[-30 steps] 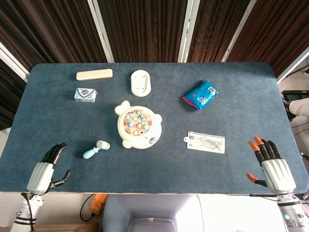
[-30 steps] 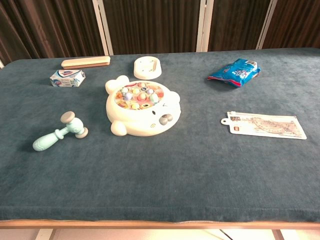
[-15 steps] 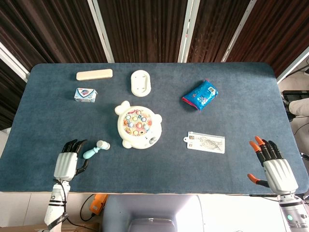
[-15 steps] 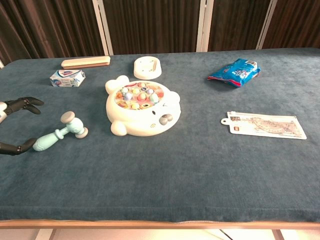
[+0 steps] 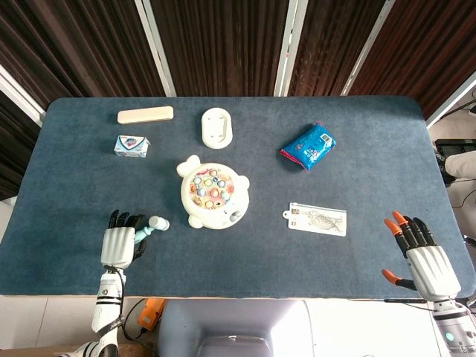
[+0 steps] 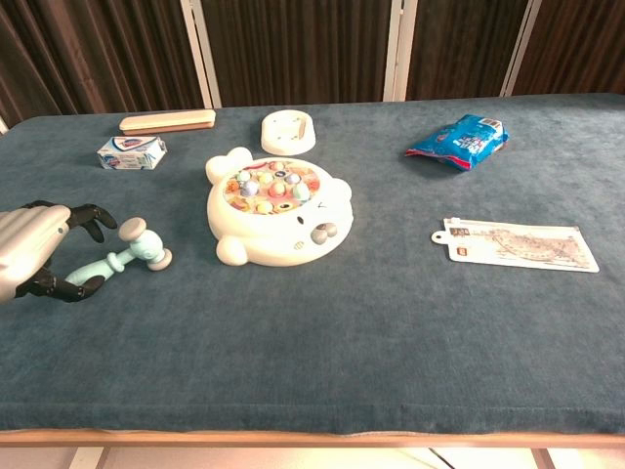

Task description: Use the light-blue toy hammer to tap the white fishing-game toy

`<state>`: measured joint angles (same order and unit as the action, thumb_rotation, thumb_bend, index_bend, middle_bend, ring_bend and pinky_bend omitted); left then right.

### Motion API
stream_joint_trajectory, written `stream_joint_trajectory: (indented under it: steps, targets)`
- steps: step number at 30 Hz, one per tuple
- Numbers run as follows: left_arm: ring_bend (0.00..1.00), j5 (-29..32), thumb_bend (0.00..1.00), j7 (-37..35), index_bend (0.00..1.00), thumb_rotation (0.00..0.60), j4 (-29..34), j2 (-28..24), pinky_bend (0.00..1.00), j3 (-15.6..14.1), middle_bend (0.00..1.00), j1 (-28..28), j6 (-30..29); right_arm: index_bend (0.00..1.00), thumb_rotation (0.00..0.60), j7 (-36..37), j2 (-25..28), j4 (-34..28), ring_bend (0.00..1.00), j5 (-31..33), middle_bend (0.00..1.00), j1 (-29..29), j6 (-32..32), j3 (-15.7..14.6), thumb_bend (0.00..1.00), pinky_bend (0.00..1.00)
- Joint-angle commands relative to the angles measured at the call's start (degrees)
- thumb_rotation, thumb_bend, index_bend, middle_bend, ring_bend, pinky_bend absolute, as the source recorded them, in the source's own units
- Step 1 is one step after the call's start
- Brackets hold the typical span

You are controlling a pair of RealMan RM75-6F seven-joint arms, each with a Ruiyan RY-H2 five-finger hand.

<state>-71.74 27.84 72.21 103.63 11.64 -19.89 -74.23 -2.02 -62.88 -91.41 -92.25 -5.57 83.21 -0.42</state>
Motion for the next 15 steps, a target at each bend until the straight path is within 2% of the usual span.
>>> stream_joint_trajectory:
  steps: [1,15]
  targets:
    - [0.18,1.5,0.31,2.3,0.29,0.596,0.1,0.8,0.1,0.7,0.32,-1.0,0.3,0.0,0.6,0.1,0.1,-0.1,0.0,0.0,0.0,0.0,-0.1,0.0,0.27,0.0]
    - [0.2,3.1,0.31,7.0,0.33,0.598,-0.6,2.8,0.1,1.6,0.34,-3.6,0.0,0.0,0.6,0.5,0.3,0.1,0.0,0.0,0.0,-0.1,-0.2,-0.1,0.27,0.0]
